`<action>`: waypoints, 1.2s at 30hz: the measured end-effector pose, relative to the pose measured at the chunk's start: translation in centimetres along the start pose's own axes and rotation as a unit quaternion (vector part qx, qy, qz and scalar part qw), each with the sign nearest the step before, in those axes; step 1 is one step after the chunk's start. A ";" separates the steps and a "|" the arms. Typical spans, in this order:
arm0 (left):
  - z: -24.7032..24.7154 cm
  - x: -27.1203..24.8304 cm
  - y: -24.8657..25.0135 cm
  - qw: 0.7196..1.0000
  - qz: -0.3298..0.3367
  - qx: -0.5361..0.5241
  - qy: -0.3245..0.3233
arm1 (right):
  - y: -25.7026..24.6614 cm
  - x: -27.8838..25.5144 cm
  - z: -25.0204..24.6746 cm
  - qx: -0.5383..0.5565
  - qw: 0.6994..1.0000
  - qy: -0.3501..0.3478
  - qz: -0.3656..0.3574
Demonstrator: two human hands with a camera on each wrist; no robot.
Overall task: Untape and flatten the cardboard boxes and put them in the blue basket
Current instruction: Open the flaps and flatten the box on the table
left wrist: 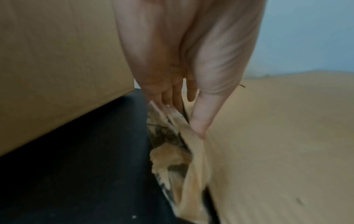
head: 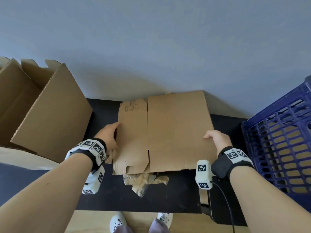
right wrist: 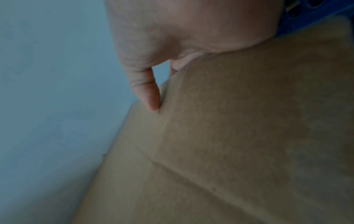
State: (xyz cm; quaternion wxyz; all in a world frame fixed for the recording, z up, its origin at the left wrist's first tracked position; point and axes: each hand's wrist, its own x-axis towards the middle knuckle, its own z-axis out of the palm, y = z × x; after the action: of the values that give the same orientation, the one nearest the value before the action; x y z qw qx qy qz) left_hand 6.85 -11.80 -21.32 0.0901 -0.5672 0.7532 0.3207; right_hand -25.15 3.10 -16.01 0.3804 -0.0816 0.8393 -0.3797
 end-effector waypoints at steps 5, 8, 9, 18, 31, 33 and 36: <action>-0.3 -0.6 -0.2 0.996 -0.011 0.073 0.040 | -2.4 -1.5 -1.5 0.022 0.999 0.033 -0.031; -1.5 -1.1 0.1 0.995 -0.044 0.065 0.060 | -3.8 -2.1 -2.9 0.035 0.996 0.068 -0.044; -1.9 -1.2 0.4 0.995 -0.042 0.073 0.060 | -4.1 -2.2 -3.4 0.040 0.995 0.072 -0.050; -3.3 -2.6 2.6 0.991 -0.003 0.113 0.077 | -6.8 -4.2 -4.8 0.100 0.987 0.121 -0.030; -6.2 -2.6 4.3 0.899 -0.055 -0.416 0.128 | -7.4 -5.6 -5.1 0.117 0.982 0.132 -0.061; -7.4 -2.6 5.1 0.821 -0.056 -0.564 0.069 | -7.8 -6.0 -5.4 0.111 0.982 0.141 -0.054; -8.5 -2.9 6.4 0.813 -0.015 -0.581 0.030 | -7.8 -6.6 -5.6 0.103 0.983 0.145 -0.052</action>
State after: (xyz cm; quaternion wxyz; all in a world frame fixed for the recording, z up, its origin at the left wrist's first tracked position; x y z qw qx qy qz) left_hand 3.88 -13.49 -10.85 -0.2737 -0.5348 0.4201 0.6801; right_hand -25.66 3.72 -4.38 0.2405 -0.0299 0.8365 -0.4915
